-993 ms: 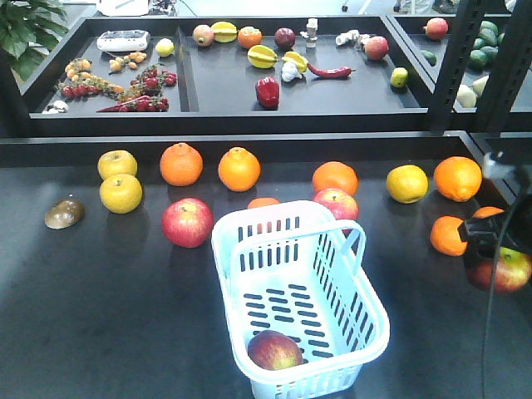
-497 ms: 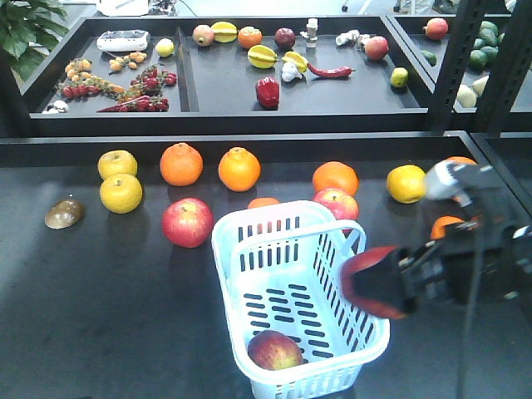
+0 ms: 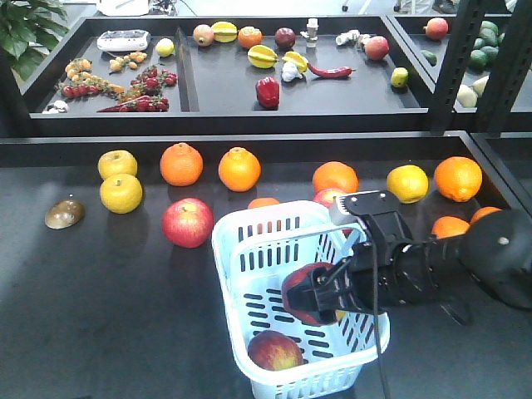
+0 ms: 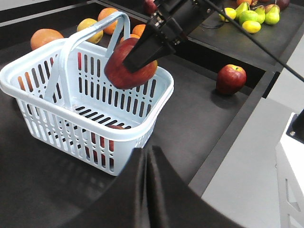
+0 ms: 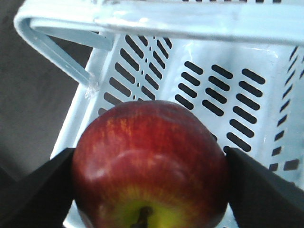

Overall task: Pick three apples into basket with both arms
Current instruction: 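Carry the second apple over the basket and release it inside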

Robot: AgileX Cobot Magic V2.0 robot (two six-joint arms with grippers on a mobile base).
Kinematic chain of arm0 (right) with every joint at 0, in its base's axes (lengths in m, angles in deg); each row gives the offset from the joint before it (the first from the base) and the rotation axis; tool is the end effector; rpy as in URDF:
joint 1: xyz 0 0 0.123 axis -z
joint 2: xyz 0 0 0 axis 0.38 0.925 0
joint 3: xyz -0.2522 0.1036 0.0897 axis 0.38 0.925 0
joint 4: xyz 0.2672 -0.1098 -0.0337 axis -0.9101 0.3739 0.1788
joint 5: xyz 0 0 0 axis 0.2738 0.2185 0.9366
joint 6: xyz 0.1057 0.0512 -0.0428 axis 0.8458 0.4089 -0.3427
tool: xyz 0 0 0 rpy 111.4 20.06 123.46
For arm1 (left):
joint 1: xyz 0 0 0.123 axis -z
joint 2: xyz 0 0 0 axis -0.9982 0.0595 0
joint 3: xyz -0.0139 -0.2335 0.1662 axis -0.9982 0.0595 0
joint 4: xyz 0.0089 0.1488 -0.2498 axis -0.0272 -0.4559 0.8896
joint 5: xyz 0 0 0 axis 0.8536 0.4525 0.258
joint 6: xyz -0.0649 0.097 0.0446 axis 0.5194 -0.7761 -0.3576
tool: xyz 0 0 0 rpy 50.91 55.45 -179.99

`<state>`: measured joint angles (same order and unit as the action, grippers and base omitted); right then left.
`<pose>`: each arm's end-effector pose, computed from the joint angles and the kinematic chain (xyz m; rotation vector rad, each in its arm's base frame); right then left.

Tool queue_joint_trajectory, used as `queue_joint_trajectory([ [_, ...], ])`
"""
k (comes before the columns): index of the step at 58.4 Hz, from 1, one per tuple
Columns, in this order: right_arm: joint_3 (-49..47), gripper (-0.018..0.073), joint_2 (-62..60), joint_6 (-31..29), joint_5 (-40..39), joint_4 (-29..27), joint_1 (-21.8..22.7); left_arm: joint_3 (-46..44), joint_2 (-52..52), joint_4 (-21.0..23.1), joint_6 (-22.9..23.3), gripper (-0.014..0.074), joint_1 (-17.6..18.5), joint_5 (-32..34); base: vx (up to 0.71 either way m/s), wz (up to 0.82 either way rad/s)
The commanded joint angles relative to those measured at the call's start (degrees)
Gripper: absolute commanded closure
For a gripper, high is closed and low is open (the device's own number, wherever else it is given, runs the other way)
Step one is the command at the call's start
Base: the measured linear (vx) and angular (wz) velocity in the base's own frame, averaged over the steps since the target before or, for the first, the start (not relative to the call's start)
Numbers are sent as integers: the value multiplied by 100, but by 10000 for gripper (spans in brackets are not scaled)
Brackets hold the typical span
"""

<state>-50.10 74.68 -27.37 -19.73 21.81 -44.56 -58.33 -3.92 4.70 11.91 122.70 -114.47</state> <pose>0.2913 0.1672 0.1652 -0.5816 2.4584 0.6334 0.1073 -0.1207 0.2452 0.7324 1.8551 -0.7270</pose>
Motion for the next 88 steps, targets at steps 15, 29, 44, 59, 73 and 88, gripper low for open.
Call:
queue_joint_trajectory([
  [15,-322,-145,-86,-112,-91,-177,-8,-137,57,163,18,602,-5,331,0,0],
  [29,-322,-32,-155,-112,315,-45,15,-137,57,163,18,602,-5,326,0,0],
  [44,-309,396,-792,714,1414,651,638,-137,57,163,23,602,-5,316,0,0],
  [59,-309,568,-1348,2365,1915,2844,1881,-137,57,163,23,602,-5,316,0,0],
  [73,-292,563,-1349,4394,2377,5453,3122,-137,57,163,23,602,-5,316,0,0],
  [88,-292,459,-1278,4667,2346,5887,4364,-137,57,163,23,602,-5,316,0,0],
])
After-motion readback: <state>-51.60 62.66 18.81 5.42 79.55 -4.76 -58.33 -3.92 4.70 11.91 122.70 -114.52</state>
